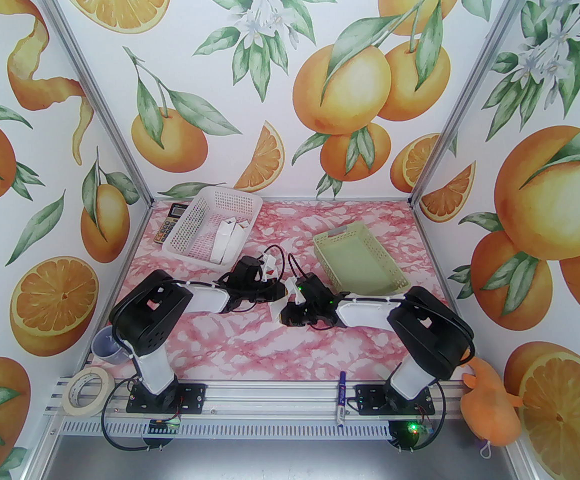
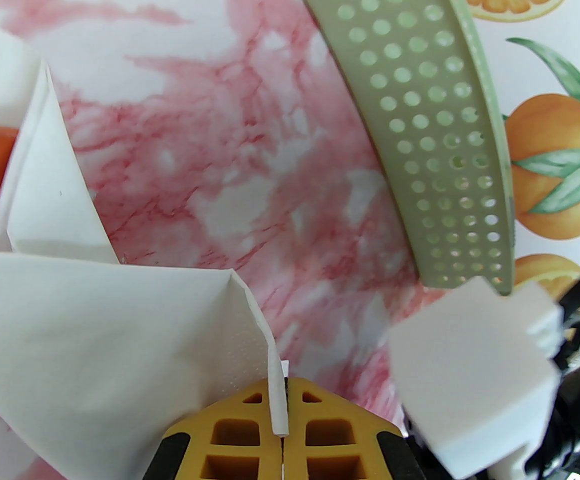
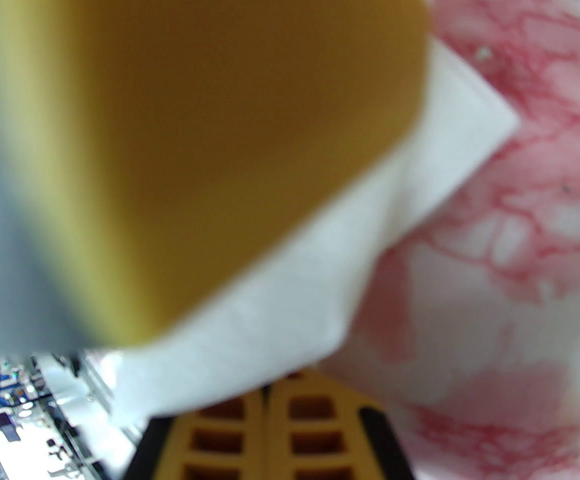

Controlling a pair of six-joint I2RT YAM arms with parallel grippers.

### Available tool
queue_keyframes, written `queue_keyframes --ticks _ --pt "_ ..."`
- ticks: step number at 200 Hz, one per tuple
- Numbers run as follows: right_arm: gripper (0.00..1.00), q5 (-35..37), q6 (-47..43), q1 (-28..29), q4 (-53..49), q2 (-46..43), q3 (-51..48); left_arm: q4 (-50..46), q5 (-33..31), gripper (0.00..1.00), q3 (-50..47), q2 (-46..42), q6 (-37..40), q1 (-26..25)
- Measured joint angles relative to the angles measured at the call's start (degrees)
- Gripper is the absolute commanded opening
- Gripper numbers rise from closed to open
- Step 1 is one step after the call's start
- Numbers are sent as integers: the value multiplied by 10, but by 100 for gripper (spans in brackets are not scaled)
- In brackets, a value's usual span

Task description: Place the utensils on the paper napkin and roll it up

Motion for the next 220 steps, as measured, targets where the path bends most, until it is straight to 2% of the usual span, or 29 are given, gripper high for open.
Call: queue_keyframes --ticks 49,99,136,181,220 --pt "4 0 0 0 -3 0 2 10 0 6 3 14 -2 -2" --pt "18 4 2 4 -37 -13 15 22 -1 5 2 19 -2 -2" --pt "29 7 7 3 -66 -80 25 43 -2 5 -9 20 -4 -2" --pt "44 5 37 -5 -53 -142 19 53 -2 5 -12 21 -7 -2" --pt "47 -2 77 -3 -21 -118 -6 54 -2 5 -12 21 -8 -2"
